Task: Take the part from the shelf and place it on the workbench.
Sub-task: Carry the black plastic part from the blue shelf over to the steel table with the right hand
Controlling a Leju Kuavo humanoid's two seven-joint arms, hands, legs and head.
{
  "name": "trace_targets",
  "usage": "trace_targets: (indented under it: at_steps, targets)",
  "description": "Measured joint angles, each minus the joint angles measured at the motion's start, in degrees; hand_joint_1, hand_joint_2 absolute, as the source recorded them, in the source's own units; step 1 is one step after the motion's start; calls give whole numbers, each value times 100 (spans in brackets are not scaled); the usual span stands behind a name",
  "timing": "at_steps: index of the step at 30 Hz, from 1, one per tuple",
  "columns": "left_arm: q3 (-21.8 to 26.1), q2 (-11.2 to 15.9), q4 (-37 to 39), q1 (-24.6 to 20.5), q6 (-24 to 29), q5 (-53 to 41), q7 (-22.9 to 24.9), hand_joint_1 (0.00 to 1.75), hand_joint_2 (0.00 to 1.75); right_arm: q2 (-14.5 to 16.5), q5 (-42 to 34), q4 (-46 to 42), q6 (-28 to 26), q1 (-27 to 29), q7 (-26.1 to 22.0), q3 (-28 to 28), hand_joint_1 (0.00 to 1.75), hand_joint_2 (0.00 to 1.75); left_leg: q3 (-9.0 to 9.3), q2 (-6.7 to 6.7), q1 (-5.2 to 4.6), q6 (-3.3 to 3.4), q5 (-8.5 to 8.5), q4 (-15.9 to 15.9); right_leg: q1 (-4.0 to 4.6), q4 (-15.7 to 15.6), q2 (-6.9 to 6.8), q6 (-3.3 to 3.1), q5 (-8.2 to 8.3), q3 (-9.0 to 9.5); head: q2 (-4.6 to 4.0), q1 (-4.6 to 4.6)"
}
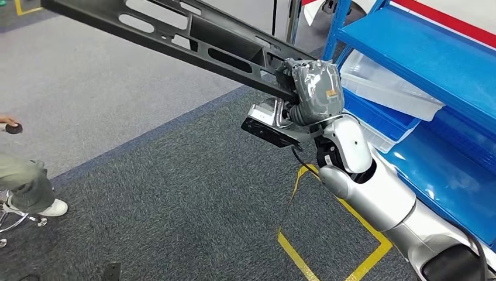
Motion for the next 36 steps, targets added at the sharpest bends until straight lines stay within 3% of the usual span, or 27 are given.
trace_targets:
  at_steps: [2,4,5,7,8,9,11,13,15,16,18,20,22,23,24,25,27,29,31,33,35,36]
  targets:
    - [3,11,1,24,-30,-16,-64,0,175,42,38,19,1,-28,22,0,175,175,-91,187,-5,-71,-85,149,-12,-44,-136,-72,16,32,0,-37]
    - [6,26,2,13,-66,-38,-136,0,175,59,57,21,8,-49,66,-1,175,175,-357,553,-11,-140,-353,687,-6,-72,-269,-118,15,58,0,-90]
    - [8,34,2,5,-99,-51,-174,0,175,59,61,20,14,-53,87,-1,175,175,-542,663,1,-167,-503,1050,2,-74,-340,-132,9,61,0,-108]
    - [11,41,2,8,-191,-74,-245,0,175,58,61,20,29,-36,111,-1,175,175,-772,740,16,-191,-587,1473,9,-72,-480,-138,-9,69,0,-109]
    - [11,43,2,13,-227,-81,-268,0,175,58,61,20,37,-27,117,-1,175,175,-736,758,18,-190,-482,1391,9,-71,-548,-136,-21,78,0,-110]
    - [12,47,2,16,-248,-84,-284,0,175,58,63,19,43,-22,123,-1,175,175,-587,790,19,-179,-300,1097,11,-71,-612,-129,-35,93,0,-110]
    - [14,64,2,10,-257,-84,-311,0,175,58,70,13,45,-28,132,-1,175,175,-190,981,-23,-124,-10,330,32,-75,-726,-99,-68,133,0,-111]
    - [17,81,2,-2,-251,-90,-355,0,175,58,76,9,54,-39,144,-1,175,175,-11,1090,-81,-38,50,-34,63,-93,-823,-54,-92,163,0,-109]
    - [20,88,2,6,-237,-91,-421,0,175,58,94,6,87,-42,150,-1,175,175,5,984,-94,40,49,-69,84,-128,-914,7,-111,206,0,-108]
    - [21,87,2,17,-227,-86,-457,0,175,57,112,3,112,-42,152,-1,175,175,31,924,-80,68,59,-103,79,-118,-882,39,-142,225,0,-103]
    - [25,84,2,23,-201,-78,-524,0,175,56,149,-3,145,-48,155,-1,175,175,92,815,-44,136,81,-172,69,156,-649,68,-334,128,0,-81]
    - [28,76,2,5,-105,-75,-620,0,175,54,166,-3,149,-40,168,-1,175,175,107,700,-34,184,82,-181,66,855,-398,53,-651,-223,0,-62]
    - [34,66,2,-7,16,-63,-752,0,175,51,166,-3,145,-4,184,-1,175,175,112,559,-38,199,70,-166,78,1404,-327,46,-761,-550,0,-59]
    - [38,61,2,-5,56,-52,-804,0,175,51,166,-4,144,14,188,-1,175,175,116,479,-38,199,60,-149,80,1391,-315,43,-652,-585,0,-59]
    - [40,57,2,-1,80,-40,-831,0,175,51,166,-11,144,23,189,-1,175,175,119,400,-37,192,46,-125,76,1161,-294,37,-449,-513,0,-59]
    - [43,50,2,4,98,-30,-839,0,175,48,166,-22,145,25,190,-1,175,175,117,324,-33,180,26,-94,68,794,-217,25,-212,-375,0,-56]
    - [45,34,2,6,121,-13,-826,0,175,38,161,-50,148,12,190,-1,175,175,72,190,-38,134,-11,-20,36,180,26,5,45,-121,0,-56]
    - [52,26,2,10,121,0,-804,0,175,33,150,-68,150,7,188,-1,175,175,16,72,-17,68,-7,3,39,-8,126,-10,46,-38,0,-54]
    - [61,24,3,34,115,13,-793,0,175,39,143,-78,151,1,188,-1,175,175,-1,-15,13,1,18,-28,40,-61,10,-52,61,-8,0,-47]
    - [67,6,5,47,110,17,-793,0,175,54,140,-86,151,-12,187,-1,175,175,-57,210,-12,-65,-53,100,12,-117,-124,-103,75,50,0,-71]
    - [79,-6,10,25,111,20,-790,0,175,66,138,-93,150,-28,186,-1,175,175,-317,573,-11,-133,-305,642,16,-141,-265,-137,63,91,0,-109]
    - [85,-6,13,15,112,20,-784,0,175,69,137,-96,149,-33,186,-1,175,175,-502,667,8,-159,-440,990,23,-142,-338,-149,53,97,0,-124]
